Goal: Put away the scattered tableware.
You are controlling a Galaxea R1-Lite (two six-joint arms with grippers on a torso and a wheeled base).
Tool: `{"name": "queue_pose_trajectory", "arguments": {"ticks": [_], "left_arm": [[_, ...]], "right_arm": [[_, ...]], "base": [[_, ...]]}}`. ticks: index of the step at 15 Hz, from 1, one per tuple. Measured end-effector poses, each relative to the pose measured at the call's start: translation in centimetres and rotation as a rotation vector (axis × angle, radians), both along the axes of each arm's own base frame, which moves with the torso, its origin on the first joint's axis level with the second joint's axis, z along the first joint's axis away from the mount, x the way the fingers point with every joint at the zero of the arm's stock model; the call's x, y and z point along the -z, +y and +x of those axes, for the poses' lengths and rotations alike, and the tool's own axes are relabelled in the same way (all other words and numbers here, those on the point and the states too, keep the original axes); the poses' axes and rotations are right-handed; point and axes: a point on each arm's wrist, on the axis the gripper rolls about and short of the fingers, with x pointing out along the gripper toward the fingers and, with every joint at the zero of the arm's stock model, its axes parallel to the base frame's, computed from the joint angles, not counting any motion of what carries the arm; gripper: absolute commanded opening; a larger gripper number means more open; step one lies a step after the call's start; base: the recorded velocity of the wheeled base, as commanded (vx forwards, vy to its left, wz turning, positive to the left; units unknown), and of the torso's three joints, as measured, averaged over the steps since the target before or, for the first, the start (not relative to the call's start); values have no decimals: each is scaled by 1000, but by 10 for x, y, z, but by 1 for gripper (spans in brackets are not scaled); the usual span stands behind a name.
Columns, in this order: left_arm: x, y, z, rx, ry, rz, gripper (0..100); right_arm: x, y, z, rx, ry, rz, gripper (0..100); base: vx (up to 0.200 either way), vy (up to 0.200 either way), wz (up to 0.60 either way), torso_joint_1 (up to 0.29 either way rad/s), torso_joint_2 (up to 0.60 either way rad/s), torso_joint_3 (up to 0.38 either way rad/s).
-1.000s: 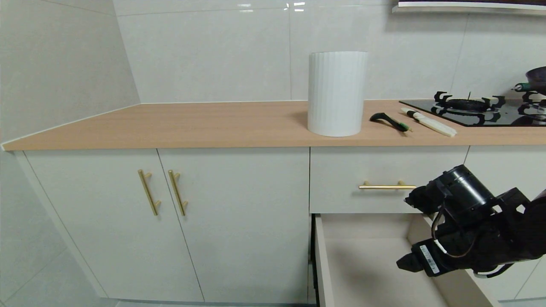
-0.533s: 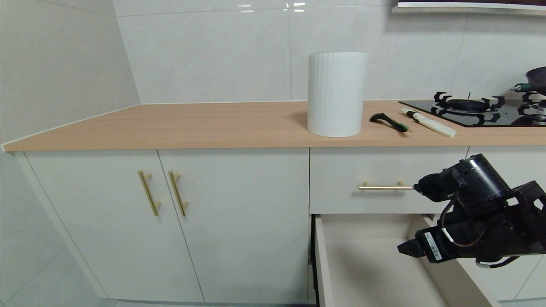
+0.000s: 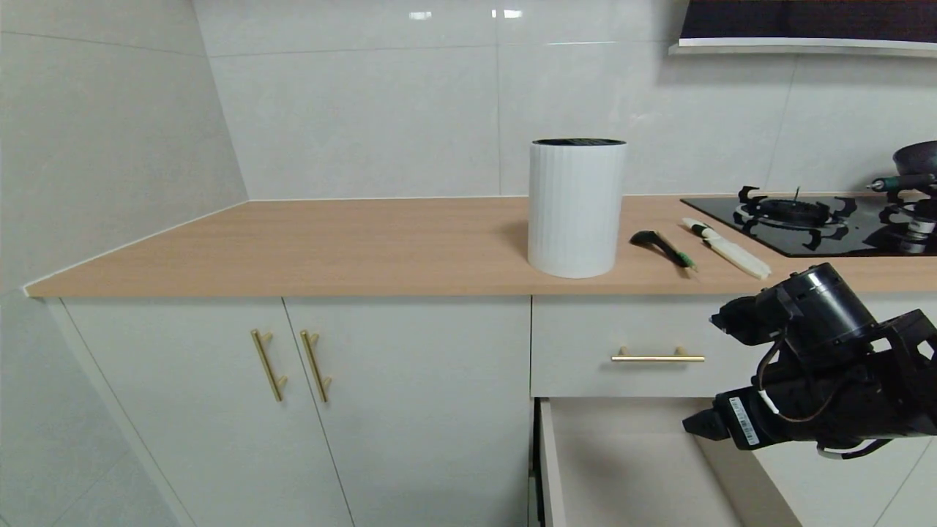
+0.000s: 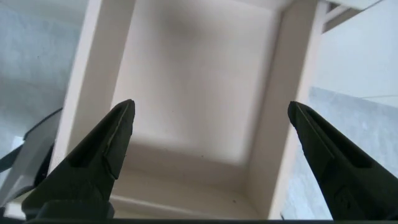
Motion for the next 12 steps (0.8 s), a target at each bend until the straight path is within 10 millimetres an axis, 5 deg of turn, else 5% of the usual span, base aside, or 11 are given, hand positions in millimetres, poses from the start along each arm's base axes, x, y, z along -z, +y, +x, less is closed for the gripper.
{"name": "queue_pose_trajectory", "arguments": {"ticks": [8, 12], "left_arm": [[0, 0, 0, 0, 0, 0, 100], [0, 0, 0, 0, 0, 0, 100]], "right_arm": [[-8, 2, 7, 10, -88, 29, 100], [-35, -4, 45, 67, -224, 62, 100]], "base": [[0, 0, 0, 127, -311, -192], [0, 0, 0, 0, 0, 0]]}}
